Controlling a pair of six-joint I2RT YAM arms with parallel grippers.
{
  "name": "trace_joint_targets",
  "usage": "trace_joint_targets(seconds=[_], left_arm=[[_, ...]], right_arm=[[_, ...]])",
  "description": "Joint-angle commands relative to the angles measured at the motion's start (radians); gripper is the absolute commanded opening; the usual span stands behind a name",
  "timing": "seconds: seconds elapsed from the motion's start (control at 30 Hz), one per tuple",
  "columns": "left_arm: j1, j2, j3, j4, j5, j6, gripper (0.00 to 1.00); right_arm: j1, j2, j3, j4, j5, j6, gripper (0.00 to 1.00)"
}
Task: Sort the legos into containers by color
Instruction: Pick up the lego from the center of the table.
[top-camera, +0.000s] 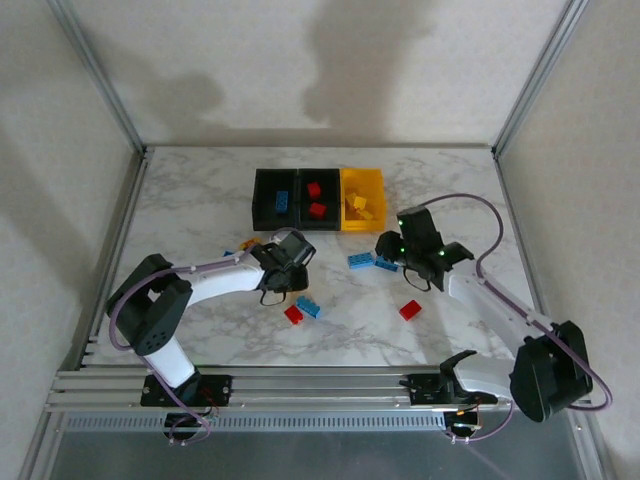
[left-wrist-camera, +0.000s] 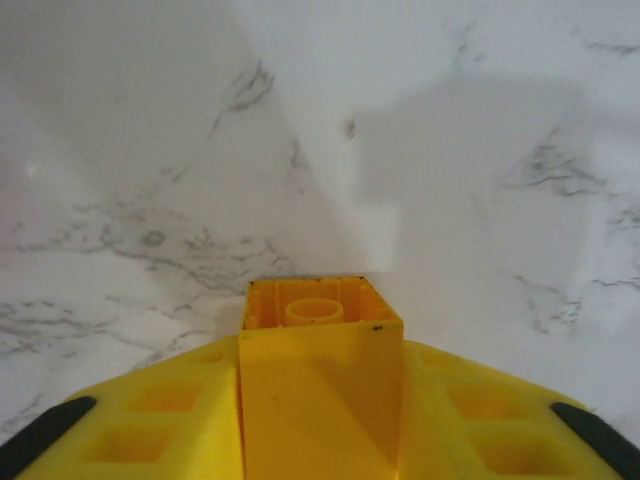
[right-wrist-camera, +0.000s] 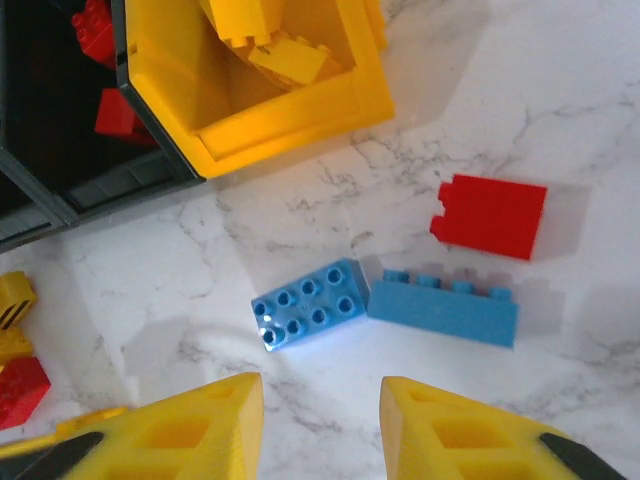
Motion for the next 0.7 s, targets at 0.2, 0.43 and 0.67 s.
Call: trace_joint_targets(seconds=[0.2, 0.43, 0.67], left_arm=[[0.002, 0.003, 0.185, -0.083, -0.092, 0.062, 0.26], [0.002, 0.063, 0.343, -0.085, -0.081, 0.082, 0.26], [-0.002, 0.202, 0.565, -0.103, -0.054, 0.102, 0.25]], right_arm=[[0.013, -0.114, -0.02, -0.034, 0.031, 0.048, 0.36], [0.027, -0.161, -0.044, -0.036, 0.02, 0.081, 0.35], [0.046, -0.257, -0.106, -0.07, 0.029, 0.137, 0.35]])
